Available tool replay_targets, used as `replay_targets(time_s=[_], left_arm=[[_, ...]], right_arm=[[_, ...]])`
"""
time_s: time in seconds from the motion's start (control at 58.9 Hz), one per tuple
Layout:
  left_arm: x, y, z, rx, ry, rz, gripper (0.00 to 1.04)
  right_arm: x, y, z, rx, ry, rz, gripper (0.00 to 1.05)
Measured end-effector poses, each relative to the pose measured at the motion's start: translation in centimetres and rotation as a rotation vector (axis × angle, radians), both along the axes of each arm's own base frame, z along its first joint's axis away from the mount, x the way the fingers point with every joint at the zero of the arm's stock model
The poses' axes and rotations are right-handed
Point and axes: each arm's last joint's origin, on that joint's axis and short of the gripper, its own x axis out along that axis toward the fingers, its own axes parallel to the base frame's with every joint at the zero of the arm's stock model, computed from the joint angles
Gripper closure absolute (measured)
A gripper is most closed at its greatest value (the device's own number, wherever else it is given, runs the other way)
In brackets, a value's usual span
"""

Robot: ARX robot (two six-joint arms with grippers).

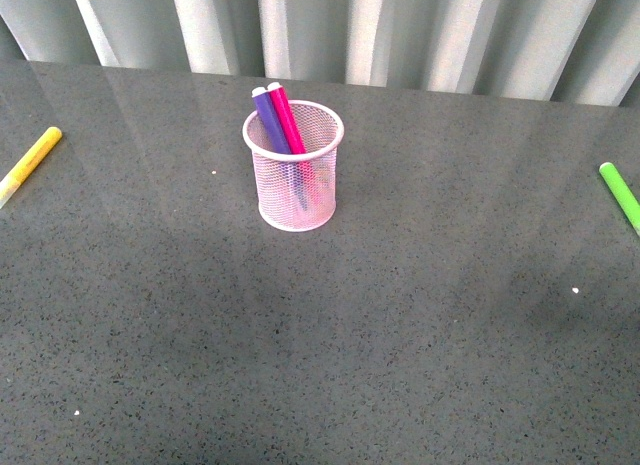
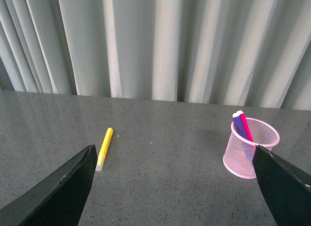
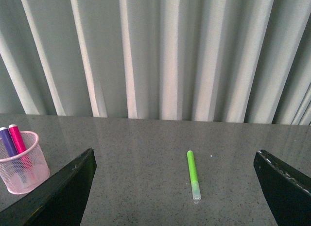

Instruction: Insert purple and pink pens into pink cup

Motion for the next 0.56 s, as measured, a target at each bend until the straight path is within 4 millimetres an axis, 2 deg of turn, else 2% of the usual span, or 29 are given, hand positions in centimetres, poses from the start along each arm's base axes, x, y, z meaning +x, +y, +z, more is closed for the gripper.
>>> replay_targets(time_s=[0.56], left_arm=[[0.0,0.0,0.0,0.0,0.0,0.0,0.07]], right_arm=[[0.0,0.0,0.0,0.0,0.0,0.0,0.07]])
